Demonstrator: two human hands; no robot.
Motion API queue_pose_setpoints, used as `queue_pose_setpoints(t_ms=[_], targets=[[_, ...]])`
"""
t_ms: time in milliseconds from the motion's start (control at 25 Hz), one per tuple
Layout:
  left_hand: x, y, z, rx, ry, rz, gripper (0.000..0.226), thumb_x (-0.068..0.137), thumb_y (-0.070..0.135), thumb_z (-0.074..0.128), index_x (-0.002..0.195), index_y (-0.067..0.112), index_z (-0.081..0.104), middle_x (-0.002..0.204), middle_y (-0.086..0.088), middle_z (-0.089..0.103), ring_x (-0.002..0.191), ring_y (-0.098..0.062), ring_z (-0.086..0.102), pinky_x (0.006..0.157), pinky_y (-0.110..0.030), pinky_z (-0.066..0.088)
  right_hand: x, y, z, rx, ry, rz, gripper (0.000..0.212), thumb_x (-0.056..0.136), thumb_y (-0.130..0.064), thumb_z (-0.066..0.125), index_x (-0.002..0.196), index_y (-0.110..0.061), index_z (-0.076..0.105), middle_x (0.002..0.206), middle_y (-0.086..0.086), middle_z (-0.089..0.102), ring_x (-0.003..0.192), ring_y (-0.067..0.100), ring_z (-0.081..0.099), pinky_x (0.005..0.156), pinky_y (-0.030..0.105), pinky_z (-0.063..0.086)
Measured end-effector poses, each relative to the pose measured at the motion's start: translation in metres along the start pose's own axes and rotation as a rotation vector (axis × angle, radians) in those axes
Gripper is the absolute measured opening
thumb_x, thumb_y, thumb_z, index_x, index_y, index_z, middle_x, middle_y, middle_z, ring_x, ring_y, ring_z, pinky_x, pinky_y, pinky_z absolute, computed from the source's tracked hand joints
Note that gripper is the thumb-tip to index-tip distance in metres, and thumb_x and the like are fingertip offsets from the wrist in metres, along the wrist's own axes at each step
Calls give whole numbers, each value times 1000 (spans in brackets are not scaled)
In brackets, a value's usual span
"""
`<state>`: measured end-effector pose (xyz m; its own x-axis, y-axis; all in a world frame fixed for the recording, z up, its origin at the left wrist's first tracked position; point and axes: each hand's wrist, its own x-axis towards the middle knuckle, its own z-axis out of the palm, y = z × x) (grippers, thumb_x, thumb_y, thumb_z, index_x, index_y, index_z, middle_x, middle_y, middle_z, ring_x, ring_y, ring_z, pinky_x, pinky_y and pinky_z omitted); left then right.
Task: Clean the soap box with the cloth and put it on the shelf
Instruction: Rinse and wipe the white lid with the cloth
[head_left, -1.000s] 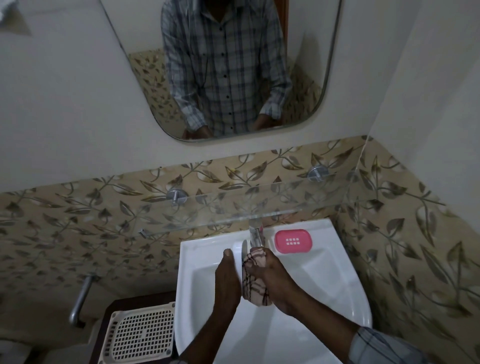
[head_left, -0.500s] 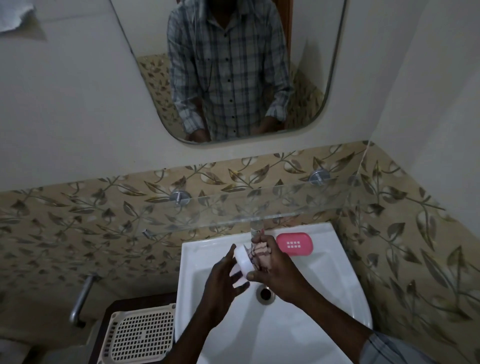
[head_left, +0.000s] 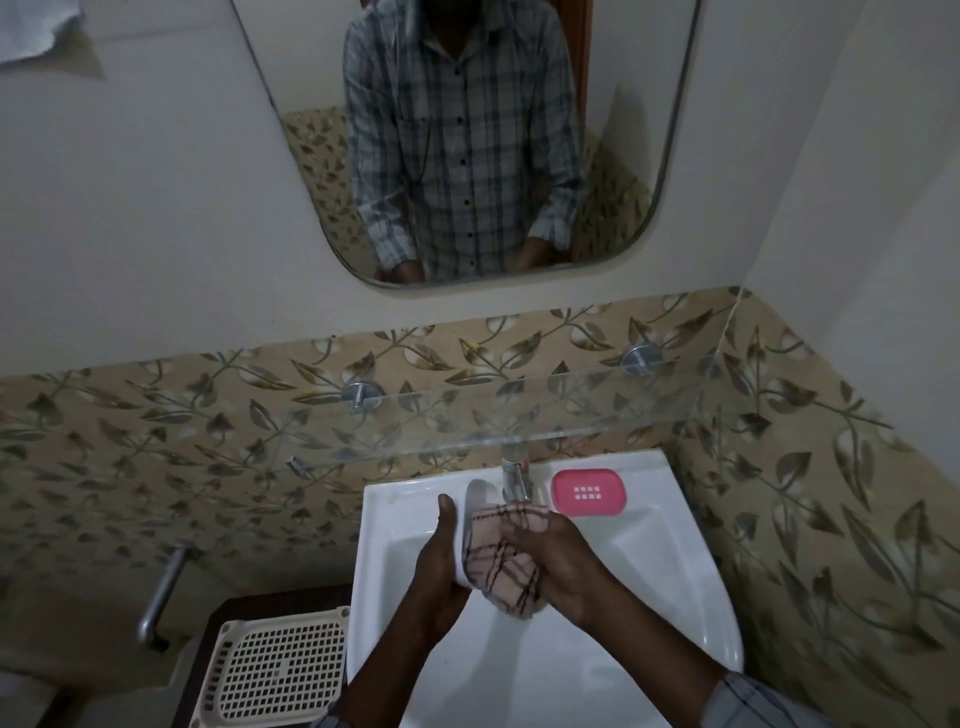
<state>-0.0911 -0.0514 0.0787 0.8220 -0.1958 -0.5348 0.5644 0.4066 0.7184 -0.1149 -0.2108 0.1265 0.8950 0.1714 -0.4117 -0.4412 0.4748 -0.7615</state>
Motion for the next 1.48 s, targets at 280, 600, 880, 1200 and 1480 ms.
queue_pose_setpoints(t_ms=[280, 600, 880, 1200, 1480], targets=[[-8, 11, -31, -382, -143, -170, 68, 96, 52, 46, 125, -7, 64, 123, -33, 62, 106, -48, 63, 102, -62, 44, -8, -51, -11, -579, 60, -560, 40, 81, 2, 70, 112, -21, 61, 103, -7, 75, 95, 14, 72, 80, 26, 59], [-9, 21, -5, -394, -185, -267, 57, 101, 39, 45, 106, -10, 73, 111, -31, 71, 94, -43, 73, 77, -55, 60, 11, 2, -1, -1562, -558, -1049, 55, 70, 16, 63, 122, -2, 67, 124, 19, 68, 115, 35, 65, 95, 49, 55], [-4, 21, -7, -212, -81, -282, 64, 103, 49, 36, 141, 0, 49, 115, -24, 69, 101, -37, 65, 86, -48, 51, 26, -23, -1, -1829, -589, -743, 46, 73, 6, 62, 114, -12, 71, 112, 14, 73, 103, 36, 66, 82, 42, 55], [-8, 20, -21, -37, -203, -136, 53, 94, 44, 59, 133, 8, 62, 129, -24, 65, 113, -39, 65, 98, -58, 50, 25, -38, -33, -330, -198, -202, 23, 85, -1, 71, 108, -4, 71, 107, 20, 75, 98, 34, 72, 81, 40, 60], [-11, 17, -6, 861, 297, 388, 8, 88, 17, 71, 94, 19, 75, 88, 7, 76, 83, -17, 70, 68, -24, 52, 24, -22, -36, -653, 140, -308, 21, 92, -2, 64, 108, -12, 54, 102, 10, 70, 88, 22, 68, 68, 19, 54]])
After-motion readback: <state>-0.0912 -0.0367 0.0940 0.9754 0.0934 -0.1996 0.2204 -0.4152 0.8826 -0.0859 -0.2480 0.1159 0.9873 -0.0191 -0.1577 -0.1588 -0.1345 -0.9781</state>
